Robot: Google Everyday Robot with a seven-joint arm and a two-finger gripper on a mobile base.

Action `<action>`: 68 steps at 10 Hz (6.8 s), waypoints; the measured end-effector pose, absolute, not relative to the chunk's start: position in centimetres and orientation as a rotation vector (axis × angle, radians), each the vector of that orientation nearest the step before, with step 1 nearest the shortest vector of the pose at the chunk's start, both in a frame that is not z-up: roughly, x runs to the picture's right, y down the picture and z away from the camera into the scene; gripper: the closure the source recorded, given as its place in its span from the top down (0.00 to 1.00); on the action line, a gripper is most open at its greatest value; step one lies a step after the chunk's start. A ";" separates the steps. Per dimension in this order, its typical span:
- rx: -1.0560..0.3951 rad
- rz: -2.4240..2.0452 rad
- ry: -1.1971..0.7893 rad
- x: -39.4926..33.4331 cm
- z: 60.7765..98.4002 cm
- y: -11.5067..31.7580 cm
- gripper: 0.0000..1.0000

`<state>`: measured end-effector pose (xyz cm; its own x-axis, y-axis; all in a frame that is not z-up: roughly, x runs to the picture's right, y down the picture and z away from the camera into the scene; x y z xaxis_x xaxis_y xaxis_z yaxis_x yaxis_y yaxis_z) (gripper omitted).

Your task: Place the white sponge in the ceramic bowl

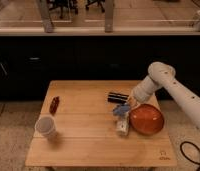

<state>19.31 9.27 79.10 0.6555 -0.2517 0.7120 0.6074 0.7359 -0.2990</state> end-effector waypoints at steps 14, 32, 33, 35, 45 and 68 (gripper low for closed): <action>-0.478 -0.413 -0.724 22.7 78.5 9.8 0.15; -0.424 -0.349 -0.761 24.5 77.8 10.1 0.12; -0.422 -0.346 -0.762 24.5 77.8 10.1 0.13; -0.416 -0.340 -0.765 24.6 77.9 10.0 0.13; -0.387 -0.304 -0.772 25.6 78.1 9.9 0.23; -0.341 -0.253 -0.766 27.3 79.1 9.6 0.45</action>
